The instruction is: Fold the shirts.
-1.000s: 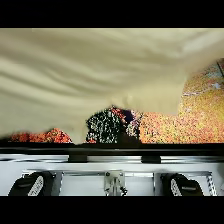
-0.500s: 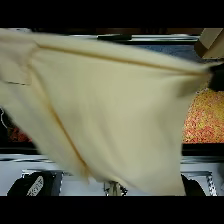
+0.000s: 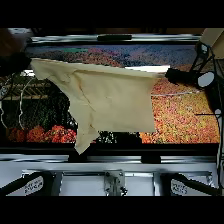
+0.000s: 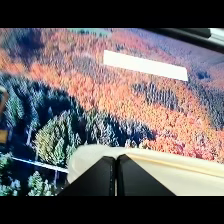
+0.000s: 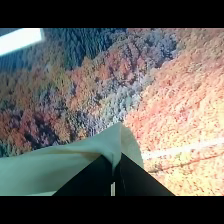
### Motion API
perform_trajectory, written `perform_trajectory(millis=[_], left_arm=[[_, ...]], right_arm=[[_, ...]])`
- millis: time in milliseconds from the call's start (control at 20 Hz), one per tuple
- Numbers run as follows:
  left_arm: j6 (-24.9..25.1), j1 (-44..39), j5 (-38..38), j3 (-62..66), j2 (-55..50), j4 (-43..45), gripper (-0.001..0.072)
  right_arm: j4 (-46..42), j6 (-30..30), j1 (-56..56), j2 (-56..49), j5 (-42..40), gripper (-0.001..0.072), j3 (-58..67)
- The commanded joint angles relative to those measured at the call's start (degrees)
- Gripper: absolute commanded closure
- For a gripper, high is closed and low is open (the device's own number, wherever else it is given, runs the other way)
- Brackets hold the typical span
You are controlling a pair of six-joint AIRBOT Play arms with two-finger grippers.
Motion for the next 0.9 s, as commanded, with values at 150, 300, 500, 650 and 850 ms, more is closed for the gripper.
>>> perform_trajectory(millis=[150,300,500,650,850], left_arm=[[0.0,-5.03,-0.28,-0.61,-16.74,-9.35,0.0675],[0.04,-4.79,-6.47,0.61,-17.49,-10.27,0.0564],[-0.59,1.99,-28.94,6.97,-17.46,-10.12,0.0067],[-5.81,4.5,-43.08,5.25,-17.33,-4.61,0.0257],[-4.9,0.09,-38.42,-8.07,-15.65,-4.07,0.0253]], right_arm=[[10.45,2.08,6.16,-12.46,-5.64,0.0644,-0.39],[10.54,2.03,6.12,-10.12,-2.84,0.0259,-0.37],[1.18,0.07,0.61,-1.55,12.2,0.025,-0.39],[-7.89,-0.81,-4.31,3.06,28.46,0.025,-0.42],[-9.51,-3.39,-6.78,3.39,39.69,0.025,-3.52]])
